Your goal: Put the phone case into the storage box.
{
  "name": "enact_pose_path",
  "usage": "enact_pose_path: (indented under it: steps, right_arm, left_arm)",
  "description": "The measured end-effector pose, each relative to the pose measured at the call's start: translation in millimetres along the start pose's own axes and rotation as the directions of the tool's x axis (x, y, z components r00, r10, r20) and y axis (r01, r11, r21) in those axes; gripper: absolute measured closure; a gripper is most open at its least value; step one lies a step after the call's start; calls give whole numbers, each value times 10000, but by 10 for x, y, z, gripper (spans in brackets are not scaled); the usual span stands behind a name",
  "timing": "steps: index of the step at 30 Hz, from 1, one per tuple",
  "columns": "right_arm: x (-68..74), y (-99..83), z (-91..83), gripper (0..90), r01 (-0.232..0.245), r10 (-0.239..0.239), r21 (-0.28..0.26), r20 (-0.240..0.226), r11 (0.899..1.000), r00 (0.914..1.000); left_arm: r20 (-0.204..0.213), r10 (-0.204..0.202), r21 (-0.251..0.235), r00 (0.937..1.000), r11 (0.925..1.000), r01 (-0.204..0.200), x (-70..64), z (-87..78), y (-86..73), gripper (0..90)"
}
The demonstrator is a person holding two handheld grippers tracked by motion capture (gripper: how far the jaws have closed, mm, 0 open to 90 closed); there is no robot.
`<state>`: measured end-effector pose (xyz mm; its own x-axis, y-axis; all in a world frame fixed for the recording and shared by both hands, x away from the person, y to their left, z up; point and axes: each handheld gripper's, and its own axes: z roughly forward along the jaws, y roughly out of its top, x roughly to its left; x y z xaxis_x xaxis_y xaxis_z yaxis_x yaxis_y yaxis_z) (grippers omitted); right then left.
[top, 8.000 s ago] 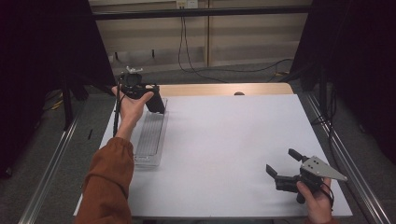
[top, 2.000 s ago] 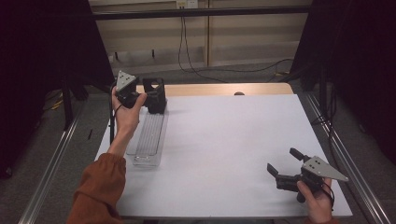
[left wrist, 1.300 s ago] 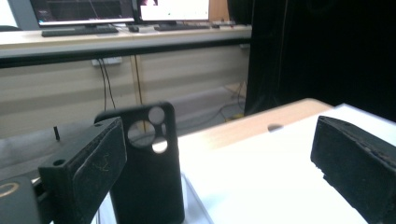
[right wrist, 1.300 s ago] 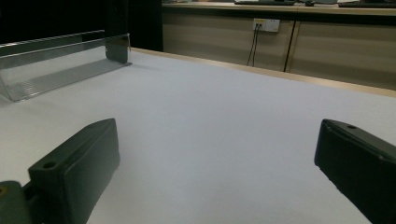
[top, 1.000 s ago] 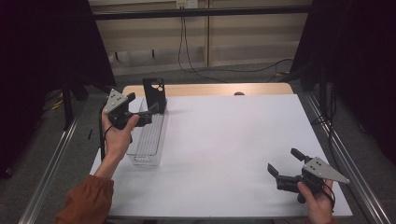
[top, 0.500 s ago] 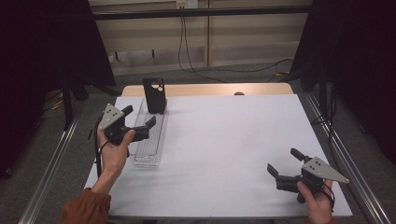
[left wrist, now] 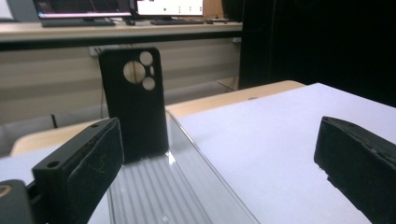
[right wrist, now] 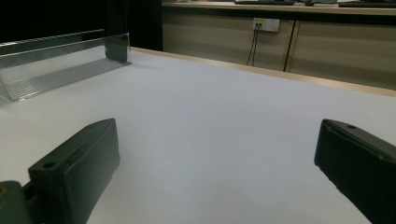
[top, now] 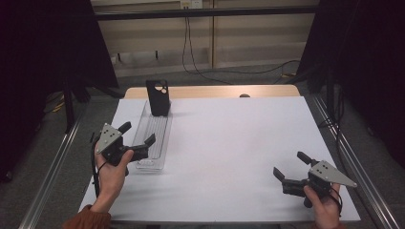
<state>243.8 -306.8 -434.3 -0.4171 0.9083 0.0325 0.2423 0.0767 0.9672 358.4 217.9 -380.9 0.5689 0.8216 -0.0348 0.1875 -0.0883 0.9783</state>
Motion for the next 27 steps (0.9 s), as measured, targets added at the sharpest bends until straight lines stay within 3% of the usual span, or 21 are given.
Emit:
enact_pose_path:
  steps: [11, 21, 22, 27]
  right_arm:
    - [3, 1, -9, 0, 3, -3, -29, 14, 10000, 10000]
    - [4, 3, -24, 0, 21, -21, -84, 57, 10000, 10000]
    - [3, 3, -24, 0, 24, -23, -86, 60, 10000, 10000]
    - [11, 3, -30, 0, 26, -26, -67, 27, 10000, 10000]
  left_arm:
    - [148, -165, -181, 9998, 9997, 168, -24, -150, -209, 20]
    - [285, -302, 124, 9991, 9995, 299, -57, -284, -382, 20]
    - [337, -501, 137, 9982, 9987, 496, -61, -292, -398, 21]
    - [349, -435, 350, 9984, 9985, 422, -55, -374, -485, 24]
